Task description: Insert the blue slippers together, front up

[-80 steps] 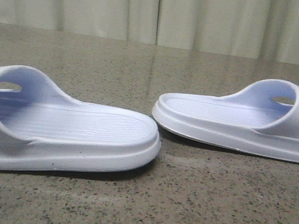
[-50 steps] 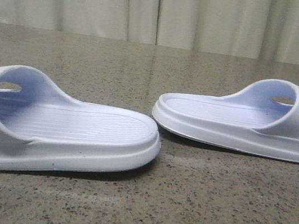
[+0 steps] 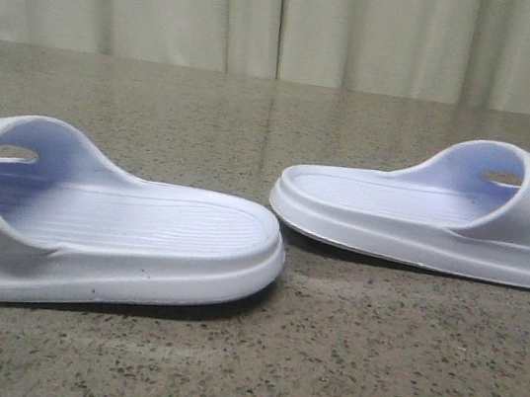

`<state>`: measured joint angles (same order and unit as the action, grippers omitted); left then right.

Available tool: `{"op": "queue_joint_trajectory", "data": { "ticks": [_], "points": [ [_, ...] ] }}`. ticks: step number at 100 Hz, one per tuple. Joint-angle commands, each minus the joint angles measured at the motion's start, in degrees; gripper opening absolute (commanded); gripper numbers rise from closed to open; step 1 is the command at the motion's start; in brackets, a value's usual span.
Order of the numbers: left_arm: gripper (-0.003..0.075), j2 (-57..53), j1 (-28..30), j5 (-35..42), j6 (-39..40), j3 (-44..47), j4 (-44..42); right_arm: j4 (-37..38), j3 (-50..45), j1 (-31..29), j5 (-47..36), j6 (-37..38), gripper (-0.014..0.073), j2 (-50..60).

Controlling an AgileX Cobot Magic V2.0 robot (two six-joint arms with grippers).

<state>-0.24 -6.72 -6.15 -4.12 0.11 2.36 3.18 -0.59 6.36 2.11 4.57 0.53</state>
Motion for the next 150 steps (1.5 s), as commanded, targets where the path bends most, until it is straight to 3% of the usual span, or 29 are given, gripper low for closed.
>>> {"op": "queue_joint_trajectory", "data": {
  "ticks": [1,90,104,130,150],
  "points": [
    [0.0016,-1.64,0.17,4.72,0.62,0.48,0.47,0.54,-1.12,-0.34,-4.35,-0.01,-0.0107,1.27],
    [0.0016,-1.64,0.17,7.28,0.62,0.48,1.23,0.54,-1.12,-0.34,-4.7,-0.01,-0.0107,1.27],
    [0.0016,-1.64,0.17,9.22,0.71,0.48,9.09,-1.65,-1.12,-0.34,-8.57,-0.01,-0.0107,1.27],
    [0.0015,-1.64,0.17,11.03,1.21,-2.01,36.3,-8.23,2.32,-0.34,-9.74,-0.01,-0.0106,1.27],
    [0.0015,-1.24,0.17,4.43,1.21,-9.76,37.86,-8.89,11.0,-0.34,-1.72,-0.01,-0.0106,0.41]
  ]
}}
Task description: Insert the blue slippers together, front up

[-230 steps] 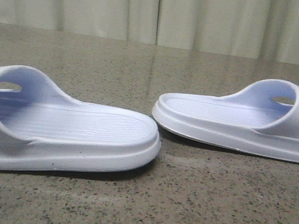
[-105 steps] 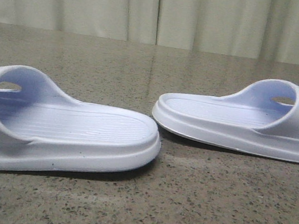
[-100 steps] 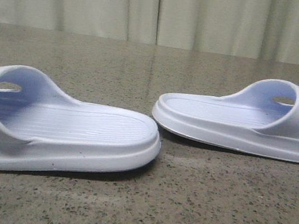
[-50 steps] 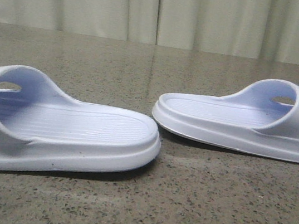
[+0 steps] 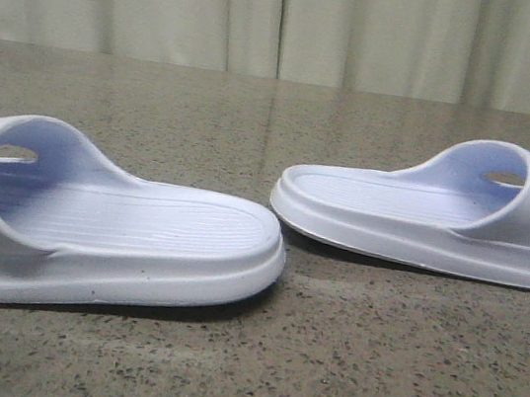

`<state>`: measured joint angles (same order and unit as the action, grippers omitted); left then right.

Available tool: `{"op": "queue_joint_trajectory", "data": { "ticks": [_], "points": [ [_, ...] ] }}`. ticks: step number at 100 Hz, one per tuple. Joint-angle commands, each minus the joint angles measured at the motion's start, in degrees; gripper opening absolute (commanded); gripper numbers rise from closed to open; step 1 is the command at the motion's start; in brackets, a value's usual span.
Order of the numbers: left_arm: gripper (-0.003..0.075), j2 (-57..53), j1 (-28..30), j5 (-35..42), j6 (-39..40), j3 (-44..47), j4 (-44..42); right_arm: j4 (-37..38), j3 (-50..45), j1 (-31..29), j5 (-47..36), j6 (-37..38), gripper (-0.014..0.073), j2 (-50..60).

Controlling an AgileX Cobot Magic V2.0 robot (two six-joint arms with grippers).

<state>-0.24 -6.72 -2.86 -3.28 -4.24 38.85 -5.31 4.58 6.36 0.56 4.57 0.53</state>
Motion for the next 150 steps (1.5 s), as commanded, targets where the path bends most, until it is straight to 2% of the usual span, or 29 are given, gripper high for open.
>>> {"op": "queue_joint_trajectory", "data": {
  "ticks": [1,37,57,68,73,80,92,102,123,150],
  "points": [
    [0.0015,-1.08,0.17,1.01,0.37,-5.76,1.39,-0.4,6.18,-0.34,0.28,-0.01,-0.0106,0.28],
    [0.0015,12.73,0.17,-11.34,0.37,-23.98,5.01,-0.4,25.71,-0.34,16.9,-0.01,-0.0107,-12.63],
    [0.0016,15.94,0.17,-13.28,0.37,-24.9,7.8,-0.48,27.54,-0.34,19.38,-0.01,-0.0102,-16.86],
    [0.0024,16.17,0.17,-14.93,0.37,-24.63,7.7,-2.23,27.54,-0.34,21.71,-0.01,-0.0023,-17.49],
    [0.0055,16.17,0.17,-15.08,0.37,-24.22,7.7,-2.48,27.54,-0.34,22.24,-0.01,0.0034,-17.49],
    [0.0139,16.17,0.17,-15.31,0.37,-23.86,7.82,-2.48,27.54,-0.34,22.38,-0.01,0.0133,-17.49],
    [0.0342,16.17,0.17,-15.31,0.37,-23.77,8.64,-2.37,27.54,-0.34,22.04,-0.01,0.0309,-17.49],
    [0.0451,16.17,0.17,-15.31,0.37,-23.77,8.78,-2.37,27.54,-0.34,21.47,-0.01,0.0364,-17.49],
    [0.0457,16.17,0.17,-16.56,0.68,-21.98,8.78,-2.37,27.54,-0.34,19.53,-0.01,0.0362,-17.49],
    [0.0457,16.39,0.17,-14.87,9.7,-12.59,9.76,-2.37,27.54,-0.34,19.54,-0.01,0.0362,-17.49]
  ]
}}
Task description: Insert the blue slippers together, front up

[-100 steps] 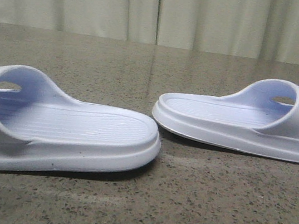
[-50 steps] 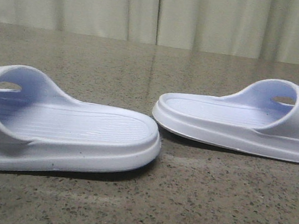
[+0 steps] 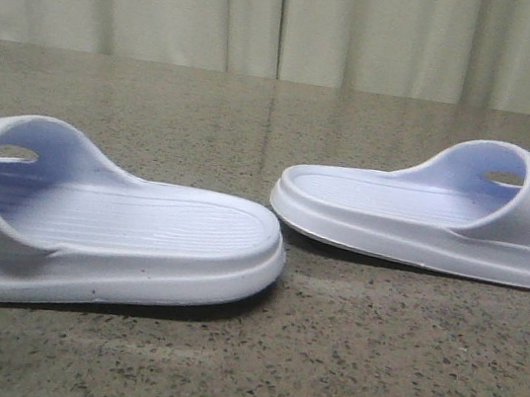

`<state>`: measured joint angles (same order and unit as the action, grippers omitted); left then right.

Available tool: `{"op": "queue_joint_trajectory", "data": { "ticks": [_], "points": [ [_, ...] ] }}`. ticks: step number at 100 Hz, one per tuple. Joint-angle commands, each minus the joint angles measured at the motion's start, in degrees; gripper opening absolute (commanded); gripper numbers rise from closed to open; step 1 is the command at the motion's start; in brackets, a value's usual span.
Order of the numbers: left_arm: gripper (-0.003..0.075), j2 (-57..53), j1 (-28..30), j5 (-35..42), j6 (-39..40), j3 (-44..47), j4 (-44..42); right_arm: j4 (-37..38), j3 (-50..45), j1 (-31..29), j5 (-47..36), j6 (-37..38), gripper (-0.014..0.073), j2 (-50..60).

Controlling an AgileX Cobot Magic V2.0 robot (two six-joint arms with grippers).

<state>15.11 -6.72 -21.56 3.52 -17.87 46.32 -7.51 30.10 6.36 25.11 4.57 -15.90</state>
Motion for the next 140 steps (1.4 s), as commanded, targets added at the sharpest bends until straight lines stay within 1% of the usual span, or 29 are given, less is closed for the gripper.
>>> {"op": "queue_joint_trajectory", "data": {
  "ticks": [1,27,64,97,140],
  "points": [
    [0.0457,1.04,0.17,3.96,2.92,1.47,2.55,-0.17,2.02,-0.34,-5.02,-0.01,0.0362,-1.07],
    [0.0457,1.04,0.17,5.48,3.59,5.88,2.97,-0.27,2.02,-0.34,-5.02,-0.01,0.0362,-1.07],
    [0.0457,1.04,0.17,5.45,3.96,10.22,3.68,-0.27,2.02,-0.34,-5.02,-0.01,0.0362,-1.07],
    [0.0456,1.04,0.17,3.78,3.96,11.04,4.5,-0.27,2.02,-0.34,-5.02,-0.01,0.0362,-1.07],
    [0.0456,9.01,0.17,3.13,3.96,11.04,4.88,-0.27,2.02,-0.34,-5.02,-0.01,0.0362,-1.07]
  ]
}}
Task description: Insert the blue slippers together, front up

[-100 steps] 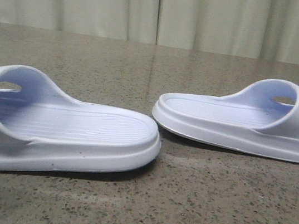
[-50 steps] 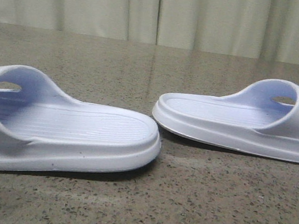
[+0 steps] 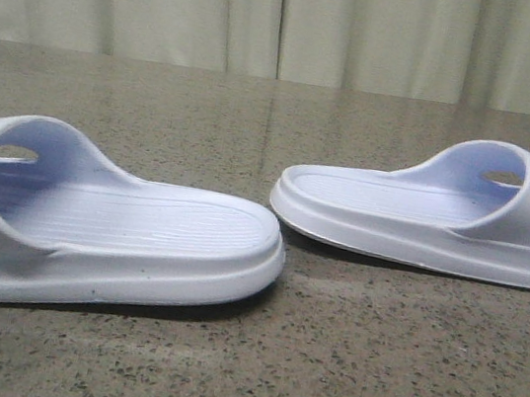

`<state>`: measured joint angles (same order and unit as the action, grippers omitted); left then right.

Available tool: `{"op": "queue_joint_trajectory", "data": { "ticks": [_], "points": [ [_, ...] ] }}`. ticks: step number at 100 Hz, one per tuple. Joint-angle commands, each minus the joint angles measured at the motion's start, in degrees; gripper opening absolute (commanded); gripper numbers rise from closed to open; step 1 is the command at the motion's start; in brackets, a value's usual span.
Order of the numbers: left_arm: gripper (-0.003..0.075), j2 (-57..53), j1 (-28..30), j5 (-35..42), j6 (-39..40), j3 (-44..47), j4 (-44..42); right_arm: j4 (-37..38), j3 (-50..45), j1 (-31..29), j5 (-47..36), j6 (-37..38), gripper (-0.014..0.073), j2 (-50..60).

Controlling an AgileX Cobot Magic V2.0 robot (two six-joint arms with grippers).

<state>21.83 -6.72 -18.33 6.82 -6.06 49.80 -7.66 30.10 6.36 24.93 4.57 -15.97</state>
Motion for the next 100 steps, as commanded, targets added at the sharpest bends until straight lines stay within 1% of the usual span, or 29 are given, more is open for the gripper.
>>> {"op": "queue_joint_trajectory", "data": {
  "ticks": [1,71,100],
  "points": [
    [0.0456,2.36,0.17,-0.08,0.66,-0.76,1.45,-0.13,2.02,-0.34,-4.84,-0.01,0.0362,-0.99],
    [0.0456,3.68,0.17,-6.68,0.66,-0.76,1.69,-0.13,2.02,-0.34,-4.84,-0.01,0.0362,-0.99],
    [0.0456,3.68,0.17,-9.68,0.66,-0.76,3.49,-0.13,2.02,-0.34,-4.84,-0.01,0.0363,-0.99]
  ]
}}
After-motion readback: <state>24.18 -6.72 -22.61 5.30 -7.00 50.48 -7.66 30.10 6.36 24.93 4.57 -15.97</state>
